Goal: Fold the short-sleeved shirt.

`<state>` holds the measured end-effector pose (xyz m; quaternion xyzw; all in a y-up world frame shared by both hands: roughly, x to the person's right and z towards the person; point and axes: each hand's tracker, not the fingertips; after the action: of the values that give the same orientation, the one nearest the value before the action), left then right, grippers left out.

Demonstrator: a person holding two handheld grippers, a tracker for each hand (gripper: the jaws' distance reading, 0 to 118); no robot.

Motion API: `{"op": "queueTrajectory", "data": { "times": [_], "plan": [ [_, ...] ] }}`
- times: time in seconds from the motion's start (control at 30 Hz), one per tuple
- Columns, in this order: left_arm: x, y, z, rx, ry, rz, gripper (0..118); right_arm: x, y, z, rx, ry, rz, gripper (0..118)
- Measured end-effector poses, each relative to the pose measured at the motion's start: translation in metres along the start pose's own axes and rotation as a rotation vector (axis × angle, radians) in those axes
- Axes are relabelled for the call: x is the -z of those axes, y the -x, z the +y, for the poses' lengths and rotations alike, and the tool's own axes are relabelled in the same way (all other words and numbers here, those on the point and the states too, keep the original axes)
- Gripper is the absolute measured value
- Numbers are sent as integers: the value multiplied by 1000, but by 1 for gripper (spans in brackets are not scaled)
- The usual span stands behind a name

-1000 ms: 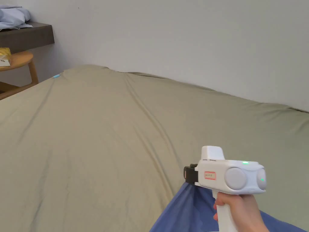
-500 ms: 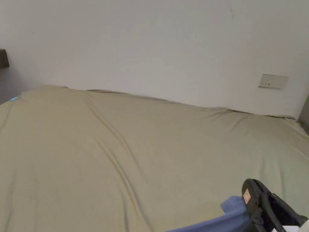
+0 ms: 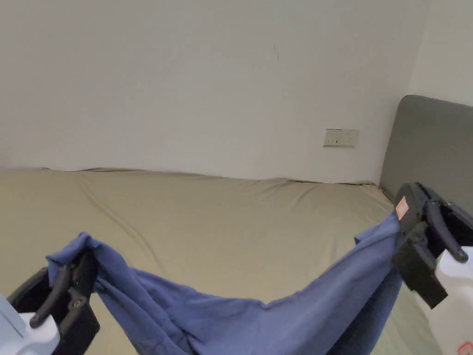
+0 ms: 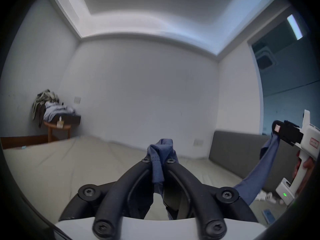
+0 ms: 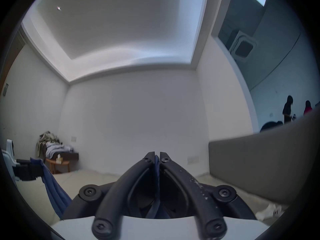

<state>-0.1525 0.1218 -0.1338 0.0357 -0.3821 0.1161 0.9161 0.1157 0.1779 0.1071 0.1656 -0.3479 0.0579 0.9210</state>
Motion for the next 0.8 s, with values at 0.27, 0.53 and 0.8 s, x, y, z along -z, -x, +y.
{"op": "queueTrajectory", "data": {
  "times": [0.27,0.53,0.8],
  "plan": [
    [71,-10,163,-33,-205,-61,7,76,-30,153,17,-224,-15,6],
    [147,-2,285,-123,-149,-122,7,132,-49,231,14,-277,-25,6],
    [258,16,341,-28,-105,-82,7,237,-62,225,82,-212,-42,6]
  ]
}}
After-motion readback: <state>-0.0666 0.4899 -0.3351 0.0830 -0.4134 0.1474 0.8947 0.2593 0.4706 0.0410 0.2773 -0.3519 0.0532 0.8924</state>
